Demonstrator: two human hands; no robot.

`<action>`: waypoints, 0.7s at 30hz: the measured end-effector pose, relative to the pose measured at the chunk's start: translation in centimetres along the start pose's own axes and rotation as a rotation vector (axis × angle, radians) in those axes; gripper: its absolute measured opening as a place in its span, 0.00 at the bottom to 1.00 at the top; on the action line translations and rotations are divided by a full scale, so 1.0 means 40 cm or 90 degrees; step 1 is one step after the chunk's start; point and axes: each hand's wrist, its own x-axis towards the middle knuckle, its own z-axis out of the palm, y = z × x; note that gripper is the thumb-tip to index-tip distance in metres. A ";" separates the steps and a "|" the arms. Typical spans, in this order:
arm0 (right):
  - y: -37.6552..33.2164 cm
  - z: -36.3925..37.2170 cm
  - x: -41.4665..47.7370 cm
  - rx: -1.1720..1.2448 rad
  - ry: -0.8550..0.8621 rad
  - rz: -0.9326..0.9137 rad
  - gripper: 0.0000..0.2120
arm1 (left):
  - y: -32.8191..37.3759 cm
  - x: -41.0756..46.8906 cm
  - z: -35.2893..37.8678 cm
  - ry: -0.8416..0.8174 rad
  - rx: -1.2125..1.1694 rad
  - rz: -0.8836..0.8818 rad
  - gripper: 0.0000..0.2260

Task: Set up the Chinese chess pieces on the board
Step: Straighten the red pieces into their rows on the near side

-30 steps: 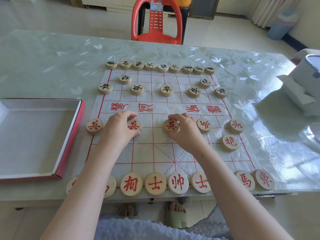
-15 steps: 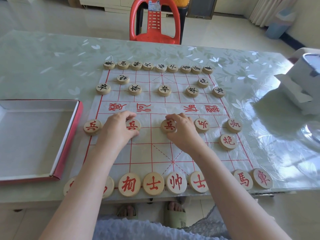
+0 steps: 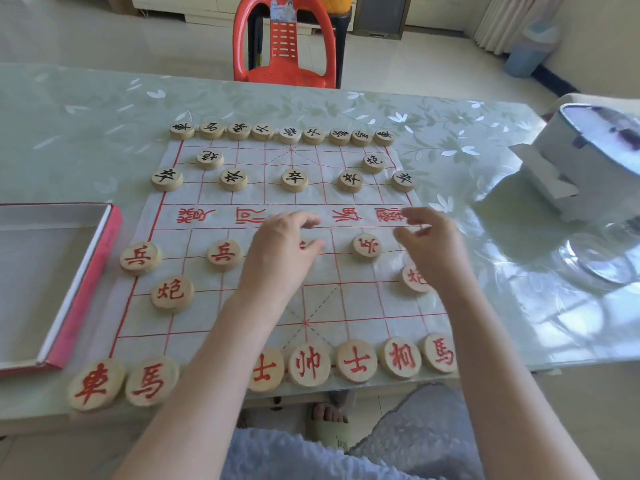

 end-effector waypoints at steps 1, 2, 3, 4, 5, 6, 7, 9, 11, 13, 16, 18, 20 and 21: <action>0.031 -0.022 0.007 -0.011 0.030 0.034 0.15 | 0.023 0.000 0.027 -0.013 0.001 0.015 0.15; 0.058 -0.041 0.011 -0.029 0.053 0.067 0.16 | 0.046 0.001 0.055 -0.023 0.006 0.027 0.15; 0.081 -0.055 0.012 -0.049 0.070 0.095 0.18 | 0.066 0.003 0.081 -0.025 0.016 0.036 0.16; 0.099 -0.064 0.011 -0.066 0.080 0.115 0.20 | 0.083 0.006 0.106 -0.020 0.028 0.041 0.17; 0.113 -0.069 0.010 -0.076 0.081 0.126 0.22 | 0.098 0.010 0.128 -0.012 0.043 0.044 0.18; 0.123 -0.072 0.008 -0.079 0.080 0.132 0.24 | 0.110 0.014 0.146 -0.004 0.058 0.043 0.19; 0.132 -0.071 0.009 -0.077 0.079 0.138 0.26 | 0.119 0.017 0.162 0.002 0.071 0.037 0.21; 0.146 -0.067 0.017 -0.078 0.079 0.148 0.29 | 0.128 0.025 0.187 0.009 0.091 0.015 0.25; 0.150 -0.060 0.027 -0.084 0.076 0.152 0.31 | 0.128 0.029 0.205 0.013 0.105 -0.011 0.26; 0.147 -0.052 0.037 -0.080 0.073 0.155 0.32 | 0.126 0.032 0.217 0.023 0.120 -0.031 0.28; 0.142 -0.040 0.045 -0.084 0.072 0.161 0.34 | 0.118 0.033 0.226 0.039 0.134 -0.060 0.31; 0.143 -0.033 0.048 -0.094 0.072 0.165 0.34 | 0.114 0.031 0.230 0.043 0.140 -0.070 0.30; 0.146 -0.028 0.049 -0.095 0.066 0.172 0.32 | 0.114 0.030 0.232 0.047 0.148 -0.069 0.28; 0.147 -0.026 0.049 -0.093 0.062 0.174 0.31 | 0.115 0.029 0.232 0.044 0.145 -0.068 0.27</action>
